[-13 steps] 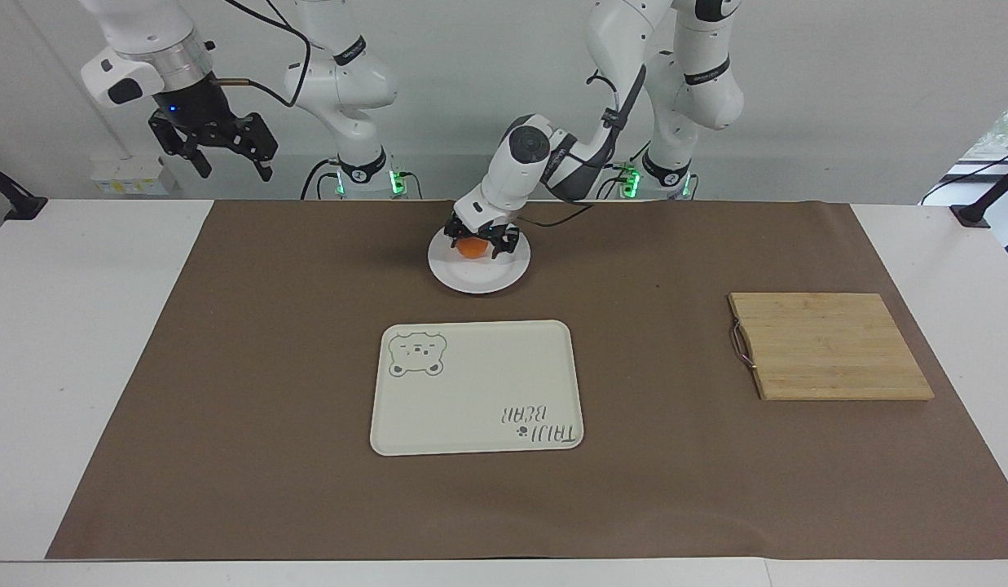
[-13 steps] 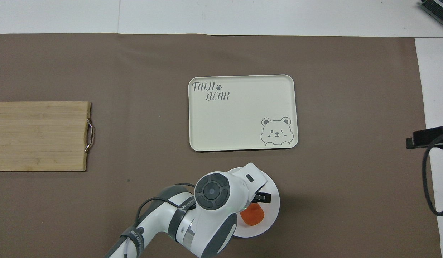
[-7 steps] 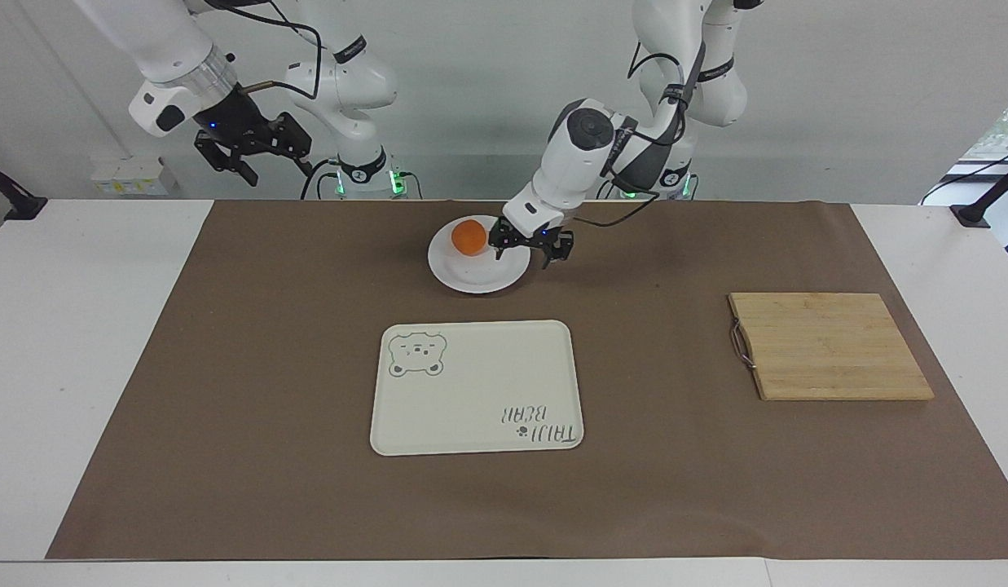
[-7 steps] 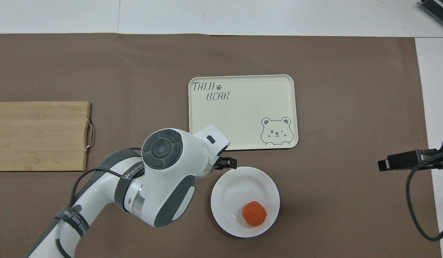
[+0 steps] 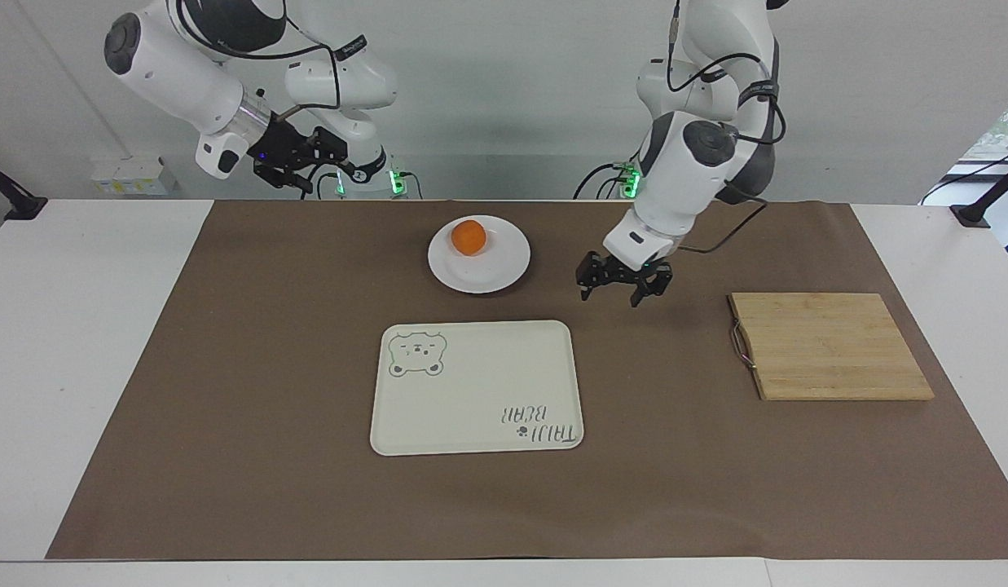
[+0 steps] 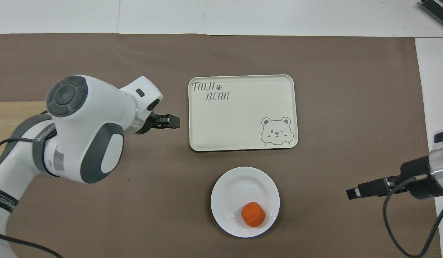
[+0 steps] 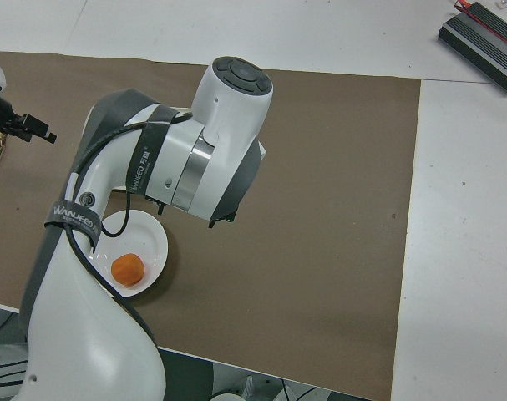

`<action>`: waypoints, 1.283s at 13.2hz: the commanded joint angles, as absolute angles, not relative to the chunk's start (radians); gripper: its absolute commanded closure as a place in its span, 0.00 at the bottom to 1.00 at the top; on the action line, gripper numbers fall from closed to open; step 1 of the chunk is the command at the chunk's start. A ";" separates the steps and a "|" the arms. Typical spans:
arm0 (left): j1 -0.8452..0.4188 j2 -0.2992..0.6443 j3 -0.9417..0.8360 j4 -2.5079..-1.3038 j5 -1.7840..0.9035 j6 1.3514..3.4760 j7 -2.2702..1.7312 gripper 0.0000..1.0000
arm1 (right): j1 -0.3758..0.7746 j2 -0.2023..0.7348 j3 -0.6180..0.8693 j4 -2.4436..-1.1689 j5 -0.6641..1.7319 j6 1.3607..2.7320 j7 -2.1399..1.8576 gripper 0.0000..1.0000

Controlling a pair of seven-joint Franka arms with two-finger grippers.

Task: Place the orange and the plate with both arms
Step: 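Retract the left gripper while the right gripper reaches the plate rim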

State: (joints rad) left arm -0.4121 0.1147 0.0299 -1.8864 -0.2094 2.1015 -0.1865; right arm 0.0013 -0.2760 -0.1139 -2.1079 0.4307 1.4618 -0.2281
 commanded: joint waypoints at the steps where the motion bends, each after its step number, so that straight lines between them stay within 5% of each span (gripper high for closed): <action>1: -0.298 0.123 0.018 -1.809 -0.180 2.017 -0.059 0.00 | -0.029 -0.325 -0.110 -2.250 0.492 1.523 -0.339 0.00; 9: -0.144 0.097 0.028 -1.666 -0.078 1.827 0.048 0.00 | -0.054 -0.321 -0.109 -2.569 0.678 1.734 -0.482 0.00; 17: -0.133 -0.020 0.037 -1.667 -0.009 1.697 -0.084 0.00 | 0.146 -0.244 -0.107 -2.738 0.897 2.060 -0.512 0.00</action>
State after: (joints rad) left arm -0.1412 -0.0015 0.0444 -1.6664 -0.0298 1.7291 -0.0127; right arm 0.1311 -0.2729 -0.1072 -2.7158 0.8427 2.0128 -0.4615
